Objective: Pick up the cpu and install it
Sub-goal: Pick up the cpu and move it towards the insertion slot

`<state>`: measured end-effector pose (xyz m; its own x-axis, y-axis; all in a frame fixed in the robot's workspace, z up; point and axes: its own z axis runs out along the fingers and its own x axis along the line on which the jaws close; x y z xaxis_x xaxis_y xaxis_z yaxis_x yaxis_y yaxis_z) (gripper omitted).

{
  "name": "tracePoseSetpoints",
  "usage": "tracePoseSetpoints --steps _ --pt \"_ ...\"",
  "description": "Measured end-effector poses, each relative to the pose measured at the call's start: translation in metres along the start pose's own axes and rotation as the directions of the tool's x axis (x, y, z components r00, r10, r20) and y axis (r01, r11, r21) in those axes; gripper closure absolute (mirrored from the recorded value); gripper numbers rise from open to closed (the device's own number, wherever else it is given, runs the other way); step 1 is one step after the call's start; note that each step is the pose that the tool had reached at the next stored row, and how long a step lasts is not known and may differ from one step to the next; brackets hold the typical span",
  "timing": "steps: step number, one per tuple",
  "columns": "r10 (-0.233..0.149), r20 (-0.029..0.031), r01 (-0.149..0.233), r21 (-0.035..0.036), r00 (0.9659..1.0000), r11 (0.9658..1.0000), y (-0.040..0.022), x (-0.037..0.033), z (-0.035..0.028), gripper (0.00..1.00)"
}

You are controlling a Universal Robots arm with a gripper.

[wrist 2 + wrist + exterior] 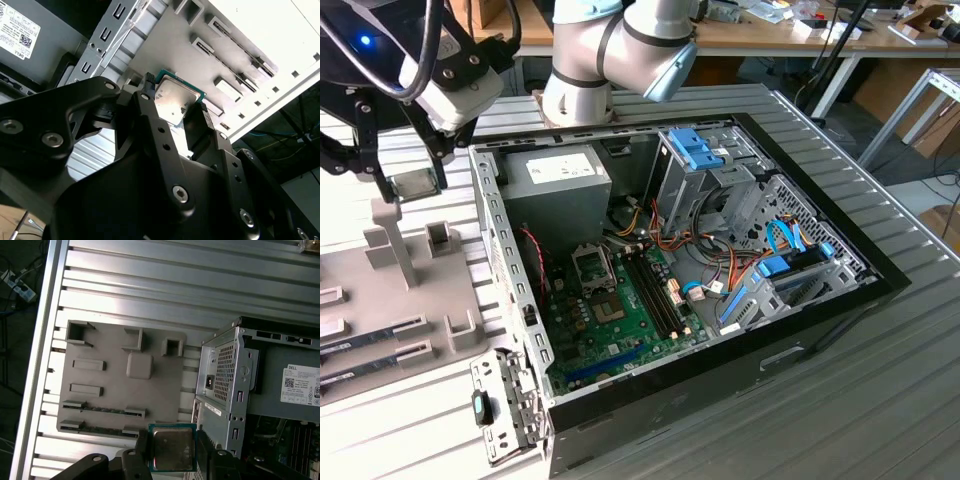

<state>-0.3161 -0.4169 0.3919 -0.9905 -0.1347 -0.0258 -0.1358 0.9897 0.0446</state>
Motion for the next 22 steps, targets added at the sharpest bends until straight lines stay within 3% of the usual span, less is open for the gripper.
tracePoseSetpoints --steps 22 --pt "0.000 0.0000 0.000 0.0000 1.0000 1.0000 -0.0044 -0.0051 0.0040 0.53"
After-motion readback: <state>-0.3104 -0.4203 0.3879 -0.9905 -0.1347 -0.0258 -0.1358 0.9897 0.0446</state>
